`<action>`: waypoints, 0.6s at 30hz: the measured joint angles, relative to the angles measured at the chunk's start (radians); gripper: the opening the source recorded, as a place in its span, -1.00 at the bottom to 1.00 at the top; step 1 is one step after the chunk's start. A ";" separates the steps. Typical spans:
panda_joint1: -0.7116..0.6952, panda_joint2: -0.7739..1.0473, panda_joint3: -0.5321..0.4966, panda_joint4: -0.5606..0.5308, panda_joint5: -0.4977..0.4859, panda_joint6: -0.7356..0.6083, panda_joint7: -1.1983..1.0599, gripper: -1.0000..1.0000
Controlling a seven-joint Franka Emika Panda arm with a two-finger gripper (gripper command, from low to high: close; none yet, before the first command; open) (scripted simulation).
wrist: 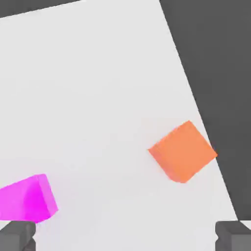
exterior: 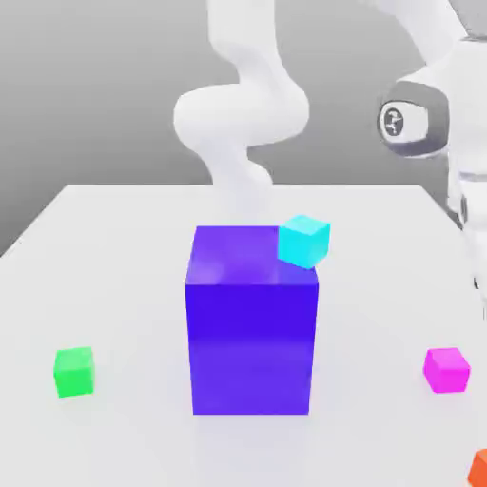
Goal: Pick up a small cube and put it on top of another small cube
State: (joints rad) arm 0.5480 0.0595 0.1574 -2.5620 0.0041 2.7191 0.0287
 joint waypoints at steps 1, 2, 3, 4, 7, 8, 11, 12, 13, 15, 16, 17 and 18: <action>0.013 0.037 0.005 -0.011 -0.024 0.018 -0.015 0.00; 0.026 0.073 0.008 -0.022 -0.051 0.035 -0.028 0.00; 0.039 0.110 0.006 -0.027 -0.077 0.056 -0.031 0.00; 0.045 0.147 0.003 -0.026 -0.101 0.081 -0.025 0.00; 0.086 0.255 -0.041 -0.009 -0.144 0.163 -0.003 0.00; 0.099 0.292 -0.056 -0.002 -0.156 0.192 0.006 0.00; 0.109 0.318 -0.067 0.004 -0.164 0.213 0.012 -1.00; 0.109 0.318 -0.067 0.004 -0.164 0.212 0.013 -1.00; 0.108 0.318 -0.067 0.004 -0.164 0.212 0.013 -1.00; 0.113 0.331 -0.072 0.006 -0.169 0.222 0.017 -1.00; 0.109 0.320 -0.068 0.004 -0.167 0.213 0.015 -1.00; 0.102 0.296 -0.059 -0.001 -0.159 0.194 0.008 -1.00; 0.094 0.266 -0.048 -0.007 -0.148 0.170 0.000 -1.00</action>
State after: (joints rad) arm 0.6421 0.3254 0.1092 -2.5693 -0.1439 2.8892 0.0282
